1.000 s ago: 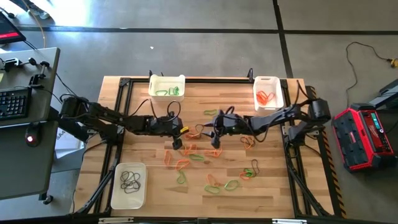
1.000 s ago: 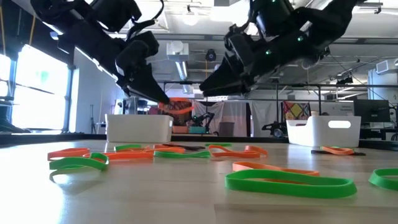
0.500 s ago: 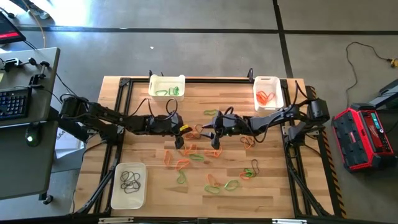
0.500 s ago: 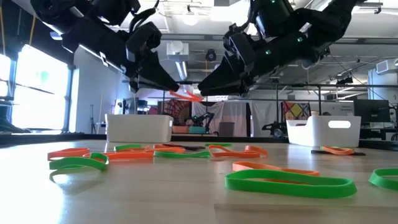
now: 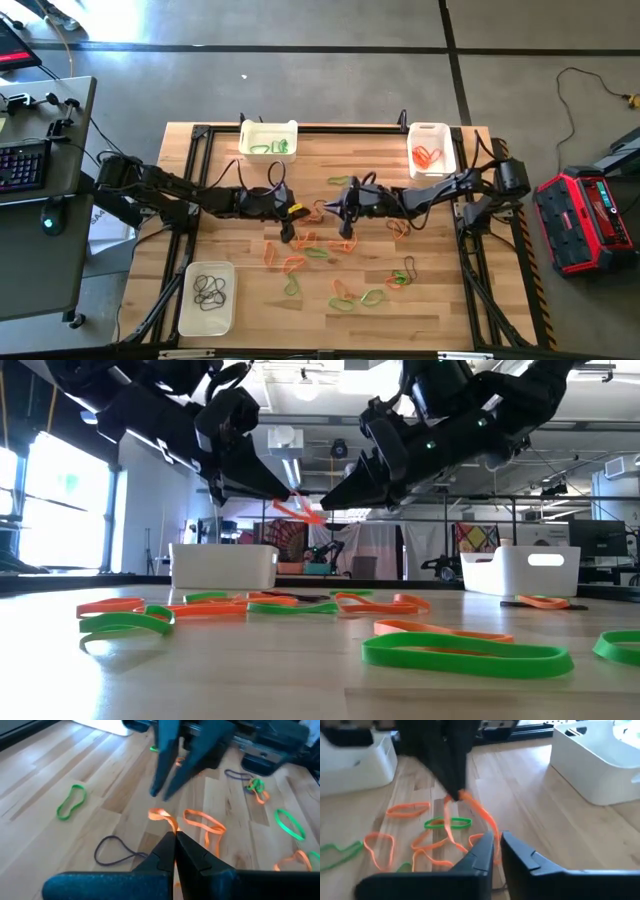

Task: Sort rubber bands into baskets
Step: Put the orange rubber band into the top right white bin

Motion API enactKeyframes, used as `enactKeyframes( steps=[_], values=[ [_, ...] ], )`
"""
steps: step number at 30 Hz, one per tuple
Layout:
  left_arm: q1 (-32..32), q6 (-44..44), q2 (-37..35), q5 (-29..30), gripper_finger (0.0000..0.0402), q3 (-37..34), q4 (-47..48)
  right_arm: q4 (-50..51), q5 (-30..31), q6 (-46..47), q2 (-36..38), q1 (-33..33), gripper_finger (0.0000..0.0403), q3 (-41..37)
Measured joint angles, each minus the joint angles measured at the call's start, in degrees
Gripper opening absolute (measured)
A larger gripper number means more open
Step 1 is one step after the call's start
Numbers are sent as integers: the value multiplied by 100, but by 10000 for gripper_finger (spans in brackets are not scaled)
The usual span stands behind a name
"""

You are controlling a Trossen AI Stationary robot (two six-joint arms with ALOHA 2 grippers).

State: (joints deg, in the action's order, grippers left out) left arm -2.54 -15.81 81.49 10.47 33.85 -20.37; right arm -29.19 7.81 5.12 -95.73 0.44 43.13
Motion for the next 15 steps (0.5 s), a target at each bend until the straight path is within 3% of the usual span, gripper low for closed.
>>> enactKeyframes(
  steps=[10,15],
  values=[
    [67,-157,0,-137,0,0,-108,162,450,-1182,55,361,204,0],
    [-22,-163,0,-270,0,0,-354,147,624,-1843,49,386,244,0]
  ],
)
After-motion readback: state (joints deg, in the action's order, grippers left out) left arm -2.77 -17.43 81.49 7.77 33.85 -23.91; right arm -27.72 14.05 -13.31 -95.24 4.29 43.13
